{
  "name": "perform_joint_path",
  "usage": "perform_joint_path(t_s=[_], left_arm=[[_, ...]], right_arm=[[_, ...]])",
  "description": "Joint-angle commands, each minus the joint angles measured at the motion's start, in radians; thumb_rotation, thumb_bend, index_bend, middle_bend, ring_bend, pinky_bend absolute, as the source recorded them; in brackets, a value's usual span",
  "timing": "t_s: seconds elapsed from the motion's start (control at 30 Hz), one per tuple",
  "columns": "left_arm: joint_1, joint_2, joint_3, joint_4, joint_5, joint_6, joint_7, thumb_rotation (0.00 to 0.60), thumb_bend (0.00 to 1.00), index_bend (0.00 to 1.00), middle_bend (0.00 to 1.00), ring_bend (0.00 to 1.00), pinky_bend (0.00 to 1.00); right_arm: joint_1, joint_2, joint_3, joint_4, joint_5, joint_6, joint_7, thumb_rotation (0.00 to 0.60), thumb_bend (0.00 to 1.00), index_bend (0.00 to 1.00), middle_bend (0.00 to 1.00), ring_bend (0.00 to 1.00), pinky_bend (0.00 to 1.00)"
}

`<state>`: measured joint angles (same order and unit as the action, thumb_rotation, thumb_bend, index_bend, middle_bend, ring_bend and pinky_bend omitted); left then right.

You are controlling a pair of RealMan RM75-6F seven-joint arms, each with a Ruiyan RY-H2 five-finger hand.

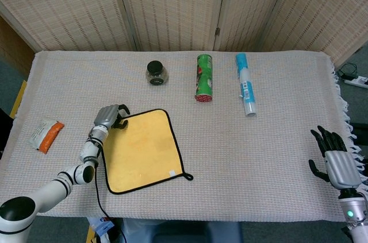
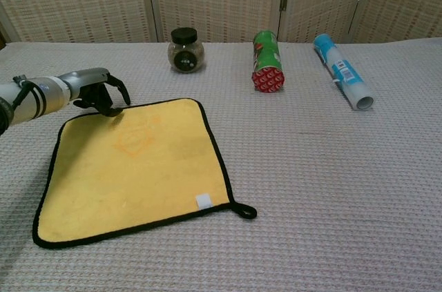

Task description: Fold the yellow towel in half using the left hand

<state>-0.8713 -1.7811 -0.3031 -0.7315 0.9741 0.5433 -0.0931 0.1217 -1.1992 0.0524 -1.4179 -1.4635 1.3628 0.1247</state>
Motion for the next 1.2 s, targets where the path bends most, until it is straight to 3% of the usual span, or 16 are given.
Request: perform_joint_path(t_s=[0.03,0.3,0.53,0.83,1.2], left_arm=[[-0.004,-0.01,-0.001,0.024,-0.008,-0.019,0.0,0.6,0.45,0.43,1.0,1.0,1.0],[-0.01,-0.016,-0.021,0.044,-0.029,-0.057,-0.03,0.6,0.41,0.43,1.0,1.0,1.0],[-0.006,-0.027,-0.024,0.06,-0.016,-0.04,-0.044,0.6,0.41,0.54,1.0,1.0,1.0],[0.004,-0.016,-0.022,0.036,0.006,-0.022,-0.057,0.6,0.42,0.57,1.0,1.0,1.0],[0.094,0.06,0.012,-0.217,0.073,0.163,-0.034,0.6,0.45,0.59,1.0,1.0,1.0]], right_arm=[[0.0,0.0,0.001,-0.001,-0.001,0.003,0.001,0.6,0.48,0.0,0.0,0.0,0.0],[-0.005,-0.003,0.001,-0.001,-0.005,0.018,-0.012,0.6,0.48,0.0,0.0,0.0,0.0],[-0.005,-0.007,0.002,-0.003,-0.008,0.024,-0.014,0.6,0.48,0.0,0.0,0.0,0.0],[-0.005,-0.008,0.003,-0.005,-0.009,0.028,-0.021,0.6,0.48,0.0,0.0,0.0,0.0],[-0.009,-0.001,-0.008,-0.022,-0.038,0.045,-0.015,0.6,0.48,0.0,0.0,0.0,0.0]])
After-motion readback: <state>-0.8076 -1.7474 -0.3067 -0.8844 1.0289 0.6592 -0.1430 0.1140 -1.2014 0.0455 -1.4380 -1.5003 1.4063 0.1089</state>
